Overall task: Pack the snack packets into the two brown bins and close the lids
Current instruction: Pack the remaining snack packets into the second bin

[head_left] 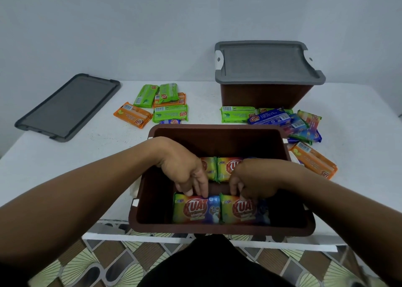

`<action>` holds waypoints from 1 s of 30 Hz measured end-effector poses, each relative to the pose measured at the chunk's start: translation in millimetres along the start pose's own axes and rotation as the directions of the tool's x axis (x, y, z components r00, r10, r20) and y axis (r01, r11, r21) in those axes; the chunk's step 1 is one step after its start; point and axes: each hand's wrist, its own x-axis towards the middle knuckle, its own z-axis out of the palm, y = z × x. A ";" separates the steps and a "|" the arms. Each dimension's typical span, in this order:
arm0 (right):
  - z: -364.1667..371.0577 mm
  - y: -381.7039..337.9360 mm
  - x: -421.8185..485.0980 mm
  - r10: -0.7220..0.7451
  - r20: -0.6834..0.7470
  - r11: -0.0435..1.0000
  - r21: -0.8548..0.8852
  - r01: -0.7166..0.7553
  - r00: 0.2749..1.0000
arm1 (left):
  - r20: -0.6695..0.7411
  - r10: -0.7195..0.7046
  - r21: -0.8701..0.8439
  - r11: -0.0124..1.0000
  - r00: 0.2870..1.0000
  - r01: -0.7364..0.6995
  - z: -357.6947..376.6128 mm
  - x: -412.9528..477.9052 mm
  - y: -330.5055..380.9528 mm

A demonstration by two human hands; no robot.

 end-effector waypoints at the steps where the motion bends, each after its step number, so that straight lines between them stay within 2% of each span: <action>1: -0.2 0.0 0.0 0.001 -0.003 1.000 0.007 0.000 1.000 | -0.001 -0.002 -0.010 1.000 1.000 0.002 -0.1 0.5 0.5; 4: 1.3 0.2 1.4 0.006 -0.019 1.000 0.019 -0.005 1.000 | -0.083 0.025 -0.027 0.999 0.996 -0.027 -1.0 2.2 1.7; 8: -7.6 2.2 -5.6 -0.032 -0.177 0.993 0.110 0.052 0.984 | -0.343 0.136 -0.060 0.984 0.929 -0.166 -12.5 -12.0 8.4; 12: -39.3 8.7 -17.8 -0.025 -0.441 0.955 0.256 0.153 0.897 | -0.601 0.167 -0.124 0.947 0.781 -0.298 -32.6 -37.2 23.8; 15: -68.8 26.5 -20.8 0.030 -0.626 0.951 0.258 0.171 0.779 | -0.762 0.148 -0.079 0.945 0.630 -0.317 -50.5 -47.6 32.5; 17: -85.4 44.4 -16.9 0.063 -0.681 0.947 0.271 0.171 0.729 | -0.836 0.105 -0.078 0.948 0.538 -0.307 -65.2 -49.3 33.3; 19: -96.2 64.1 -8.4 0.091 -0.672 0.946 0.289 0.147 0.735 | -0.868 0.073 -0.081 0.955 0.492 -0.286 -81.2 -45.3 31.5; 21: -101.3 82.6 3.3 0.101 -0.631 0.958 0.269 0.095 0.770 | -0.854 0.046 -0.079 0.973 0.518 -0.216 -96.6 -34.6 25.7; 25: -97.5 108.5 31.7 0.076 -0.495 0.989 0.149 -0.002 0.866 | -0.651 -0.083 0.021 0.992 0.754 0.126 -119.9 -11.1 2.0; 26: -94.6 113.0 39.9 0.061 -0.460 0.993 0.115 -0.009 0.886 | -0.596 -0.121 0.052 0.981 0.794 0.189 -122.5 -6.2 -3.4; 30: -85.4 120.6 69.7 0.016 -0.335 0.992 -0.115 -0.057 0.942 | -0.500 -0.191 0.254 0.900 0.845 0.354 -123.3 16.2 -9.0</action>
